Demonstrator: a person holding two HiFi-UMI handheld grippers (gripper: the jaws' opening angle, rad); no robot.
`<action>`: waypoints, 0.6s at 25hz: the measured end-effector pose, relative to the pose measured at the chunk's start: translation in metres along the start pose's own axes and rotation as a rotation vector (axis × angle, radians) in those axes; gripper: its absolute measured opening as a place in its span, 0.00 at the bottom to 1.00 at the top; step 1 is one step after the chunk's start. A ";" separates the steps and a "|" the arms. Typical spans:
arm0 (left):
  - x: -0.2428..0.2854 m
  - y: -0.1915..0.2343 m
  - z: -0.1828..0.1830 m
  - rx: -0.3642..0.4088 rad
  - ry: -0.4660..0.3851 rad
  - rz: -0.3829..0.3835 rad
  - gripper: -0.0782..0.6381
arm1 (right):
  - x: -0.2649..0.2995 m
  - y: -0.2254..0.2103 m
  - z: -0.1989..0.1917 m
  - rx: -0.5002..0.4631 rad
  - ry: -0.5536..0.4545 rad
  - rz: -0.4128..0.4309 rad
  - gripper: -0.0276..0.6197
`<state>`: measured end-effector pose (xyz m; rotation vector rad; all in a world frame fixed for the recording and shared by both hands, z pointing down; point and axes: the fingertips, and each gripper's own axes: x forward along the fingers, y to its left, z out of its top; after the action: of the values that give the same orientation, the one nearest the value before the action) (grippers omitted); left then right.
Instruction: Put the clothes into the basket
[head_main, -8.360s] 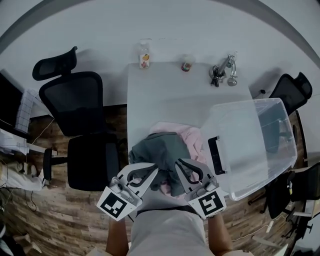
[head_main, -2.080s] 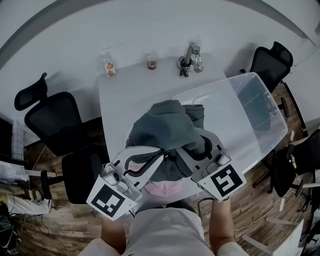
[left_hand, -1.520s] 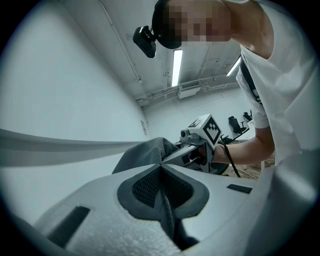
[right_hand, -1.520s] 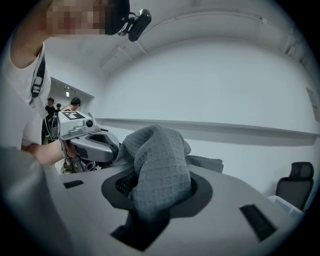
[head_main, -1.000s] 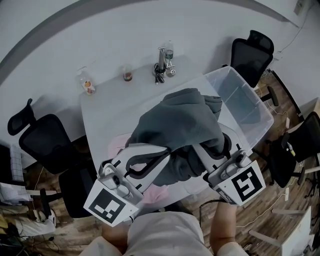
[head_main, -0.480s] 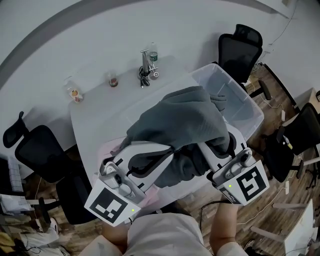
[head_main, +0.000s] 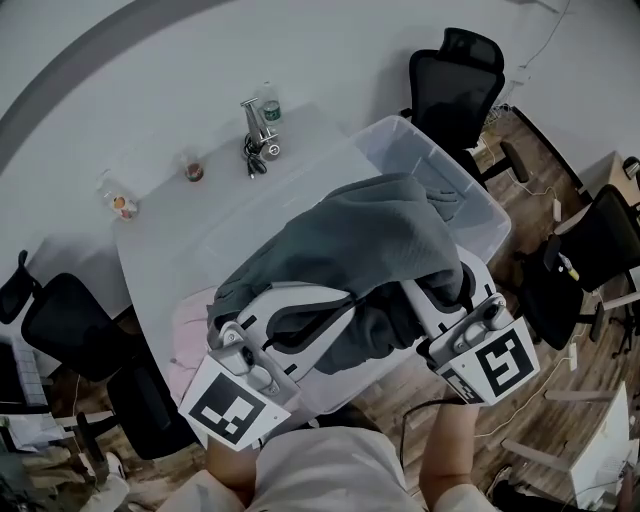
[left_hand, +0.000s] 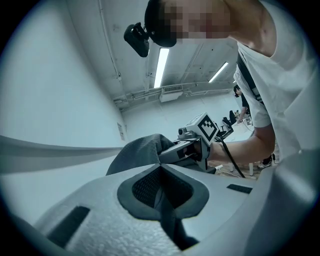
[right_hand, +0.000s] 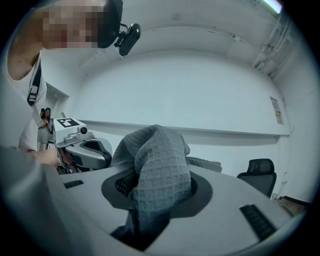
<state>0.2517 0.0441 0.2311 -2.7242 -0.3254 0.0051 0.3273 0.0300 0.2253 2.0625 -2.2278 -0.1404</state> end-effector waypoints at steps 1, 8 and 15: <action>0.007 0.000 -0.003 -0.003 0.003 -0.007 0.11 | -0.001 -0.007 -0.005 0.004 0.006 -0.007 0.25; 0.045 -0.003 -0.029 -0.040 0.031 -0.051 0.11 | -0.005 -0.041 -0.044 0.039 0.073 -0.038 0.25; 0.066 -0.005 -0.060 -0.092 0.064 -0.079 0.11 | 0.001 -0.056 -0.091 0.052 0.187 -0.051 0.25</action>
<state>0.3177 0.0404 0.2908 -2.7928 -0.4247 -0.1210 0.3955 0.0250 0.3082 2.0640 -2.0914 0.1039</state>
